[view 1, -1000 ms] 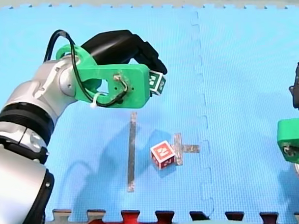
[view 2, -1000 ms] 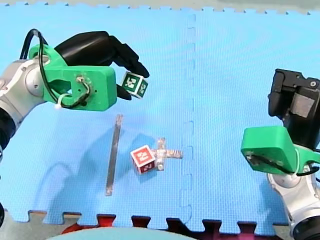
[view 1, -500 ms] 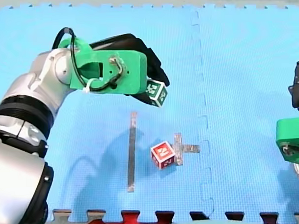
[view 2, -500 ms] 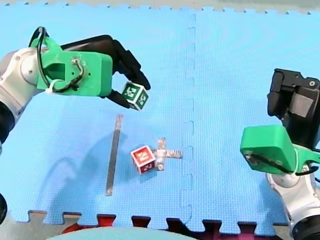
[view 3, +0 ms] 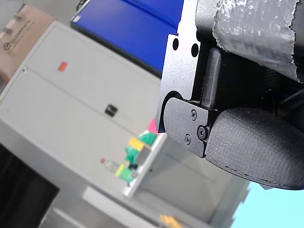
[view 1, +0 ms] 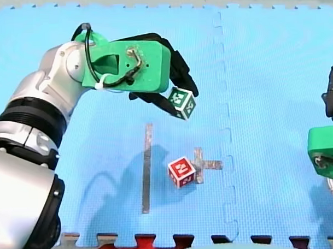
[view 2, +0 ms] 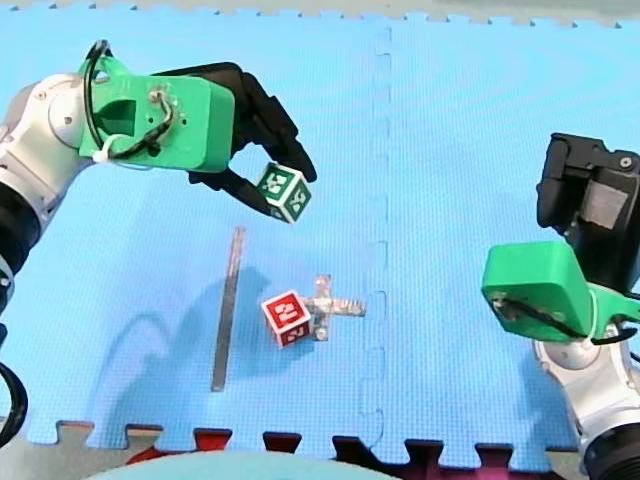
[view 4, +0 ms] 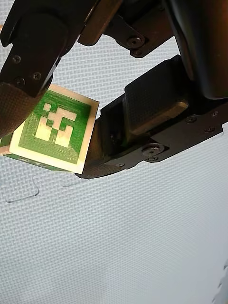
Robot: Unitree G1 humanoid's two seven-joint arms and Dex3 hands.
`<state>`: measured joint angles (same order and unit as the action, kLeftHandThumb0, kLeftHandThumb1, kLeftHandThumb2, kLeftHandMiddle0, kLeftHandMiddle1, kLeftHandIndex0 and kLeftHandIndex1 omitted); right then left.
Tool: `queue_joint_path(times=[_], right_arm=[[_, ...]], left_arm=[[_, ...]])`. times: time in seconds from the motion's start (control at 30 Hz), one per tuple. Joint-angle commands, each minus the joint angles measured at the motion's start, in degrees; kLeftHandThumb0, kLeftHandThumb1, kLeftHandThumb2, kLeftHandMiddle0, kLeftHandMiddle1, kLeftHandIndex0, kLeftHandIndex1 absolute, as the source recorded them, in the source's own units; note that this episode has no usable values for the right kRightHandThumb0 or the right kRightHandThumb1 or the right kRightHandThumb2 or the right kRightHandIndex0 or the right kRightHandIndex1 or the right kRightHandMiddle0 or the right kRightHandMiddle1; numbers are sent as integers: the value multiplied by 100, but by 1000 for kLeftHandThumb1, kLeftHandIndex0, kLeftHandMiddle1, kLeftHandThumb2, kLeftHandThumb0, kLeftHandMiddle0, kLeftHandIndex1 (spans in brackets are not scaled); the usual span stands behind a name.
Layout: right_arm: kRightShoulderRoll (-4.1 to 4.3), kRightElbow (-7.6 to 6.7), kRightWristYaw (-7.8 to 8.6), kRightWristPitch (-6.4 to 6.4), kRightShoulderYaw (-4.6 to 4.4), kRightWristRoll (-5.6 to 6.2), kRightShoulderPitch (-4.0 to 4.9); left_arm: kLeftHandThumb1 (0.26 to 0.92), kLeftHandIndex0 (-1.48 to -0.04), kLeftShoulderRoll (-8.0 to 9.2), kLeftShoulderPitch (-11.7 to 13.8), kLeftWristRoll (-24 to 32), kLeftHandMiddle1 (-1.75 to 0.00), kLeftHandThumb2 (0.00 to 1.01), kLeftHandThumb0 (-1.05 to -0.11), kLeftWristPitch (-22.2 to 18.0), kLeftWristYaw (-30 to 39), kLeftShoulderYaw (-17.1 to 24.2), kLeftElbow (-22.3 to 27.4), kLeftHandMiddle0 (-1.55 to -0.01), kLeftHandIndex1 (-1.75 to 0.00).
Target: Stack cube left
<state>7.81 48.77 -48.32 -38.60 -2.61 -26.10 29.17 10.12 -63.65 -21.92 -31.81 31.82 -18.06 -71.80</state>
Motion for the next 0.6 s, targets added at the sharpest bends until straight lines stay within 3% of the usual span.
queue_joint_path(times=[0.0, 0.23, 0.57], right_arm=[[56, 21, -13, -68, 5, 23, 28], [64, 74, -45, -111, -8, 9, 67], [66, -41, -9, -100, -3, 24, 48]], left_arm=[[780, -1323, 55, 62, 163, -1746, 1, -506, -94, 124, 129, 56, -992, -17], [780, -1332, 153, 223, 359, -1746, 0, -499, -312, 276, 269, 136, -997, -18], [781, -1340, 282, 569, 26, -1746, 1, -492, -529, -365, 60, 416, -997, -16]])
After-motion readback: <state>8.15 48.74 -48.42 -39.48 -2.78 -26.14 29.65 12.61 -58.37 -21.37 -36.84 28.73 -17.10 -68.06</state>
